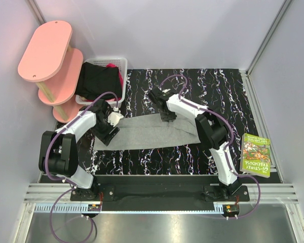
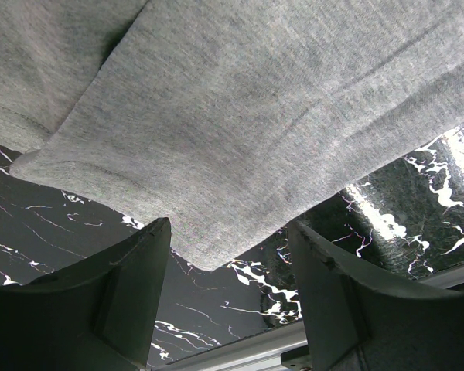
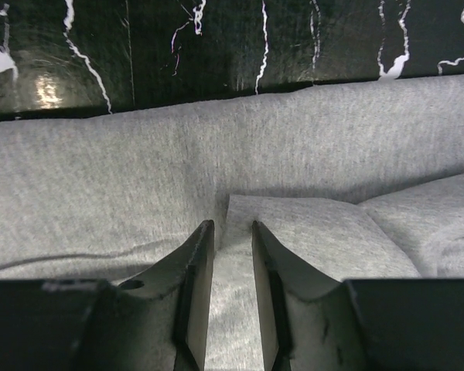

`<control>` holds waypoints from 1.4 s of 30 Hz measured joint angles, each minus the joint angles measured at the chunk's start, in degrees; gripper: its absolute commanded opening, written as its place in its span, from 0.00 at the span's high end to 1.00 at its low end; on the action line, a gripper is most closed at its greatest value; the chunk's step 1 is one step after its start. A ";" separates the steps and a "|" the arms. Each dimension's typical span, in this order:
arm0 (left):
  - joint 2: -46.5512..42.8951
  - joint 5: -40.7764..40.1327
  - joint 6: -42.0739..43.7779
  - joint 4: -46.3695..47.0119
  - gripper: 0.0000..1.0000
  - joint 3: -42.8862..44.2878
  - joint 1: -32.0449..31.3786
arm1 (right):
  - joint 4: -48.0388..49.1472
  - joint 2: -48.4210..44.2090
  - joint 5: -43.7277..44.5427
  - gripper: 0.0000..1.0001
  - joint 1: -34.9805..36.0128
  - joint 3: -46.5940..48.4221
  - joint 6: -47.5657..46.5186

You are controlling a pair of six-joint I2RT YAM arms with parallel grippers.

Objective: Fold and stack the t-shirts
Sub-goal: Fold the other side of the tshirt into a rectangle

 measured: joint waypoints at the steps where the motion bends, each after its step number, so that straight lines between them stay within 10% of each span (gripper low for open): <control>1: 0.00 0.00 0.00 0.00 0.33 0.00 0.00 | -0.04 0.48 -0.04 0.65 0.00 0.00 0.00; 42: 0.00 0.04 -0.02 0.22 0.33 -1.05 0.00 | -4.02 -3.23 3.19 1.00 0.07 0.44 -1.33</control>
